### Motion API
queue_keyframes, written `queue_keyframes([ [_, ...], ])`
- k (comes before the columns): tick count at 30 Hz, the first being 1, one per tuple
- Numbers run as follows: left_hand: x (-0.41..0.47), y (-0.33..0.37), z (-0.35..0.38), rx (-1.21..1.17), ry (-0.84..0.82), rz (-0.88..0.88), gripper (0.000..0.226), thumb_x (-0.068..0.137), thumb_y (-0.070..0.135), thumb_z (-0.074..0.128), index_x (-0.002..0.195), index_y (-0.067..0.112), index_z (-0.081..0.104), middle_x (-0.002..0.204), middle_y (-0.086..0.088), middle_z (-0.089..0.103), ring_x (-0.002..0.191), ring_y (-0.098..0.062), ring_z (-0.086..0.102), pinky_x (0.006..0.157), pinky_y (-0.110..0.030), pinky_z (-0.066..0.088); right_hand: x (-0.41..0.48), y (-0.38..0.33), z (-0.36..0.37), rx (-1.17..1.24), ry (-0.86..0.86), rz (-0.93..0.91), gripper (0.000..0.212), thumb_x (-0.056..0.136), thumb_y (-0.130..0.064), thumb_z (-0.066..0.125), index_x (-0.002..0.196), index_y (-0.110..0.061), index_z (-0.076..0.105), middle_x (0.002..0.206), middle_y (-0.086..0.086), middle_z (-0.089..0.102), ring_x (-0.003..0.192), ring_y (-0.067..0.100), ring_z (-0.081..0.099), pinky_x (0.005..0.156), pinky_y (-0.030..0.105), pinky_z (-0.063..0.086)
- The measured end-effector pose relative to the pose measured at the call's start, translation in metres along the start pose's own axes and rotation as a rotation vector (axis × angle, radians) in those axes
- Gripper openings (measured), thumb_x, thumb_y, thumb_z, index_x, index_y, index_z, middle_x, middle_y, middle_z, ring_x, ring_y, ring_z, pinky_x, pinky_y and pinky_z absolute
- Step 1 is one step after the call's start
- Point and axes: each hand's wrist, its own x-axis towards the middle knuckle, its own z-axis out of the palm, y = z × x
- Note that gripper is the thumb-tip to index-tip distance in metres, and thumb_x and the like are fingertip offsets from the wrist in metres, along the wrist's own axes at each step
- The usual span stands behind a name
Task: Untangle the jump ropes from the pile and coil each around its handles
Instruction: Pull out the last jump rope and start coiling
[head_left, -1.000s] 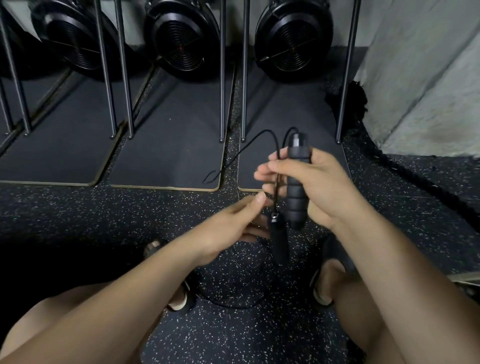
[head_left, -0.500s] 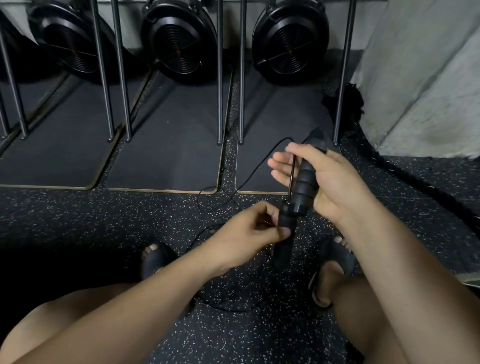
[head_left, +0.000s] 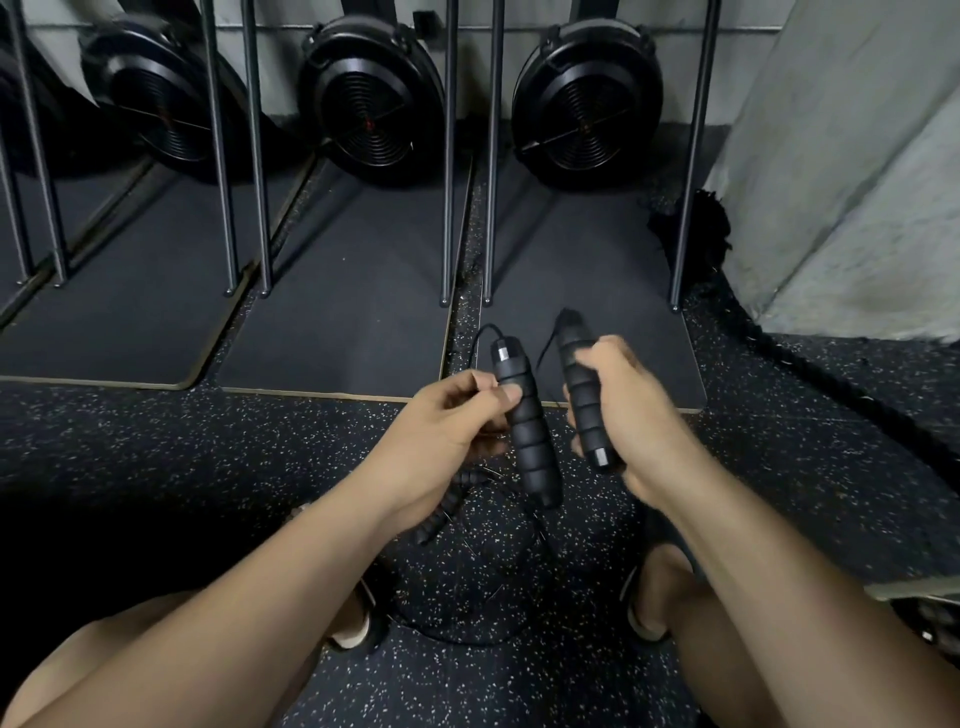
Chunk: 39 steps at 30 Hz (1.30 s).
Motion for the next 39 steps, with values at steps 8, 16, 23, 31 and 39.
queue_keyframes([
  [8, 0.005, 0.009, -0.006, -0.087, 0.038, 0.035, 0.017, 0.093, 0.026, 0.077, 0.101, 0.015, 0.067, 0.083, 0.000, 0.056, 0.076, -0.011, 0.057, 0.069, -0.026, 0.051, -0.008, 0.010, 0.016, -0.054, -0.071, -0.174, 0.017, 0.108, -0.030, 0.054, 0.112, -0.034, 0.070, 0.105, -0.003, 0.078, 0.098, 0.017, 0.070, 0.091, 0.043, 0.054],
  [16, 0.000, 0.019, -0.010, 0.096, 0.041, 0.064, 0.042, 0.099, 0.038, 0.073, 0.099, -0.003, 0.062, 0.093, -0.010, 0.061, 0.083, -0.027, 0.057, 0.079, -0.039, 0.051, -0.023, 0.008, 0.021, 0.155, -0.373, -0.101, 0.064, 0.091, 0.000, 0.082, 0.142, -0.025, 0.053, 0.113, 0.011, 0.077, 0.089, 0.027, 0.075, 0.069, 0.048, 0.066],
  [23, 0.007, 0.040, -0.021, 0.482, 0.357, 0.412, 0.028, 0.109, 0.048, 0.053, 0.123, 0.027, 0.065, 0.116, 0.005, 0.070, 0.109, 0.004, 0.063, 0.096, -0.014, 0.048, -0.022, -0.012, -0.004, 0.049, -0.577, 0.016, 0.047, 0.088, 0.012, 0.076, 0.130, 0.003, 0.054, 0.100, 0.013, 0.074, 0.073, 0.024, 0.065, 0.049, 0.032, 0.049],
  [31, 0.007, 0.022, 0.014, 0.083, 0.324, 0.044, 0.051, 0.114, 0.046, 0.042, 0.084, 0.013, 0.067, 0.080, -0.010, 0.067, 0.065, -0.017, 0.060, 0.061, -0.033, 0.048, -0.032, -0.024, 0.003, 0.265, -0.713, -0.166, 0.062, 0.082, 0.013, 0.074, 0.137, -0.008, 0.056, 0.093, 0.015, 0.069, 0.071, 0.028, 0.058, 0.053, 0.035, 0.050],
  [39, -0.008, 0.001, 0.034, 0.391, 0.106, -0.002, 0.048, 0.111, 0.043, 0.039, 0.073, 0.022, 0.062, 0.061, -0.003, 0.057, 0.053, -0.017, 0.044, 0.059, -0.037, 0.035, -0.026, -0.028, -0.007, 0.249, -0.571, -0.173, 0.068, 0.086, 0.003, 0.072, 0.146, -0.011, 0.044, 0.127, 0.016, 0.074, 0.077, 0.027, 0.072, 0.051, 0.034, 0.051],
])
